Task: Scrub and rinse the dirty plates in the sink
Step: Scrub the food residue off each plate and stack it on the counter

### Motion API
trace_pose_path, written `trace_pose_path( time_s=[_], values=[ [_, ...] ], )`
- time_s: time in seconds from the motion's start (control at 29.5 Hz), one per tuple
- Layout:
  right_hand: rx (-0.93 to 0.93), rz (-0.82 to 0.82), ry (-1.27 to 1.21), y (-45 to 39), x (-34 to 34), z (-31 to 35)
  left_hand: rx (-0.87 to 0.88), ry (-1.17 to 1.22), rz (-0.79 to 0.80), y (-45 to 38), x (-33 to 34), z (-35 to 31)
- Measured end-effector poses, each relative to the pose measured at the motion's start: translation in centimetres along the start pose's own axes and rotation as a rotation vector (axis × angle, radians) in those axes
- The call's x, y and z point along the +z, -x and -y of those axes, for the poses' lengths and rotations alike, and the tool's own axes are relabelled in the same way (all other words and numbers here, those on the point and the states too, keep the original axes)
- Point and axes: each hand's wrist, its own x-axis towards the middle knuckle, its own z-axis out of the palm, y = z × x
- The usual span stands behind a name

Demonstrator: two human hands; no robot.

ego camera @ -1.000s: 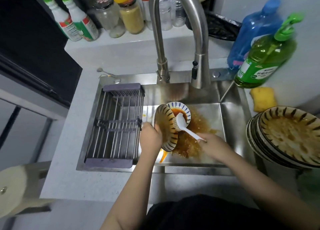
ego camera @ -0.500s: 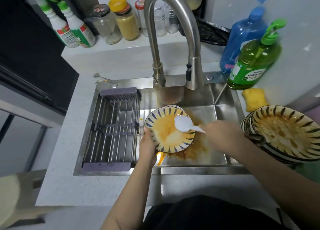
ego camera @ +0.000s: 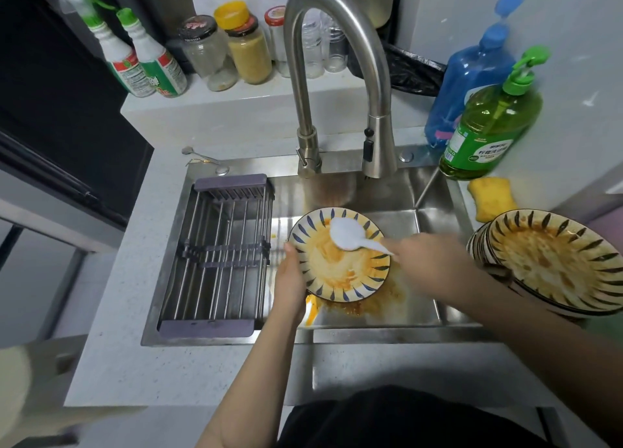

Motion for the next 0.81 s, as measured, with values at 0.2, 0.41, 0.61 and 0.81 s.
trace_pose_path(
  time_s=[0.2, 0.41, 0.61, 0.81],
  values=[
    [-0.122, 0.071, 0.002, 0.8, 0.1, -0.2, 0.03, 0.04, -0.006, -0.5, -0.9, -0.5],
    [-0.098, -0.013, -0.045, -0.3, 0.0, 1.4, 0.048, -0.074, -0.012, -0.2, -0.5, -1.0],
    [-0.034, 0.054, 0.005, -0.8, -0.8, -0.5, 0.037, -0.016, -0.006, -0.6, -1.5, -1.3],
    [-0.183, -0.028, -0.042, -0.1, -0.2, 1.7, 0.074, -0.1, 0.016, -0.1, -0.6, -1.9]
  ],
)
